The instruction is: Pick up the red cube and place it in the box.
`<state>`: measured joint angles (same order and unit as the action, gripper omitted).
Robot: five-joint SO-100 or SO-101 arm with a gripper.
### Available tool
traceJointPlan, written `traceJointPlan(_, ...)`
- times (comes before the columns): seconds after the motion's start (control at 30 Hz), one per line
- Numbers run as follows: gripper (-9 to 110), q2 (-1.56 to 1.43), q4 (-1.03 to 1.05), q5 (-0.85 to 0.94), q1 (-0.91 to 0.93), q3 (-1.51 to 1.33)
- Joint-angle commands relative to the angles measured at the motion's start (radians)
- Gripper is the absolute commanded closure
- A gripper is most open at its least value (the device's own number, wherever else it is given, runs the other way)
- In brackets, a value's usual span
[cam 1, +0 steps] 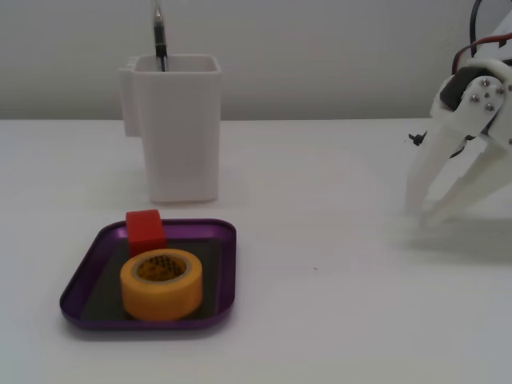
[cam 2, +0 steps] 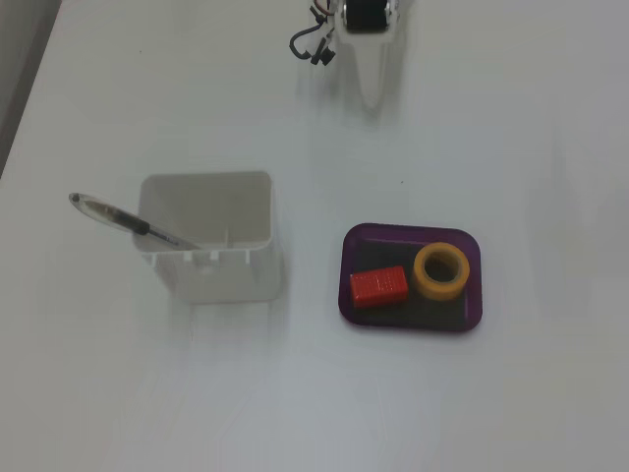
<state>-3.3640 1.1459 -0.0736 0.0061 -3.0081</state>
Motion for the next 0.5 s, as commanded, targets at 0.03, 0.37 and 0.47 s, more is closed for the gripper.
traceJointPlan(0.03, 102, -0.066, 0.008, 0.066, -0.003, -0.041)
traceJointPlan(0.37, 102, -0.067, -0.003, 0.072, -0.005, -0.054)
traceJointPlan(0.47, 102, -0.067, -0.003, 0.078, -0.008, -0.054)
